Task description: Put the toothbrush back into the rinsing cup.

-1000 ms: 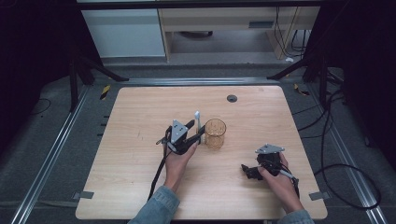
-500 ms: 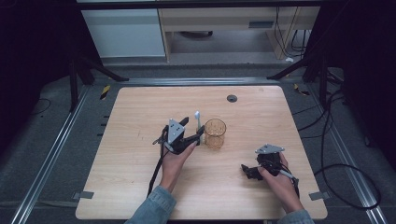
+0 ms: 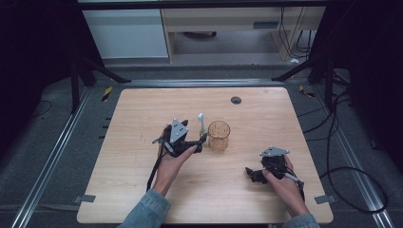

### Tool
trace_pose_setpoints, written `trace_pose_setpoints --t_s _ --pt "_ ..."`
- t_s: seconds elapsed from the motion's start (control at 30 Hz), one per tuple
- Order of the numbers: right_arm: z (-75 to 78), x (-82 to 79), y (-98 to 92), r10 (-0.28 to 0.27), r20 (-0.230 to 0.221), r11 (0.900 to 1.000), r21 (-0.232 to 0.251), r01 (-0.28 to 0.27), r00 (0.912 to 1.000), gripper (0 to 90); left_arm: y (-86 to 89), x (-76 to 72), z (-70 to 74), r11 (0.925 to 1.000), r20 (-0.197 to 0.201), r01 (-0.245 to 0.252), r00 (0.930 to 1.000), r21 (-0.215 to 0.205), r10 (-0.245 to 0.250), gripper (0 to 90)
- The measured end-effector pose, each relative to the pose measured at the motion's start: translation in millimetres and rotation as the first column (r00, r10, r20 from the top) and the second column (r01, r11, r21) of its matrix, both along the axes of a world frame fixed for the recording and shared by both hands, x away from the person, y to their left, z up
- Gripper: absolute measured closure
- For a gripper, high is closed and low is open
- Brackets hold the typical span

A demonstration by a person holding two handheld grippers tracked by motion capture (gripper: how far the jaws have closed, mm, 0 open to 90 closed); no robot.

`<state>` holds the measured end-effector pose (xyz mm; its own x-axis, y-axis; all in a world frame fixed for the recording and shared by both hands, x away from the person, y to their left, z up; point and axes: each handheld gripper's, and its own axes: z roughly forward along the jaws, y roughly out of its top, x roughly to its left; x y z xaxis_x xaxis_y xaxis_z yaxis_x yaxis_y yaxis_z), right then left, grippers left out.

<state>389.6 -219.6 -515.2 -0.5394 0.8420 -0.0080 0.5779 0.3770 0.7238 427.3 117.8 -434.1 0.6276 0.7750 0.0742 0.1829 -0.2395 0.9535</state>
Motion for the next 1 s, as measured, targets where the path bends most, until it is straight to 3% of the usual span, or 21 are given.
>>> trace_pose_setpoints --t_s 0.27,0.37,0.6,1.0 --pt "0.0 0.0 0.0 0.0 0.0 1.0 0.0 0.0 1.0 0.4 6.5 -3.5 4.8 0.994 -0.062 0.037 0.9976 0.103 -0.031 9.9" --pt "0.0 0.0 0.0 0.0 0.0 1.0 0.0 0.0 1.0 0.4 10.2 -4.8 6.3 0.9962 -0.092 0.032 0.9954 0.08 -0.025 9.8" --pt "0.0 0.1 0.0 0.002 0.0 1.0 0.0 -0.002 1.0 0.4 15.9 -9.0 13.0 0.9952 -0.138 0.058 0.9893 0.079 -0.047 9.3" --pt "0.0 0.0 0.2 0.0 0.0 1.0 0.001 0.0 1.0 0.4 33.1 -13.1 25.4 0.9882 -0.197 0.048 0.9803 0.145 -0.018 4.3"
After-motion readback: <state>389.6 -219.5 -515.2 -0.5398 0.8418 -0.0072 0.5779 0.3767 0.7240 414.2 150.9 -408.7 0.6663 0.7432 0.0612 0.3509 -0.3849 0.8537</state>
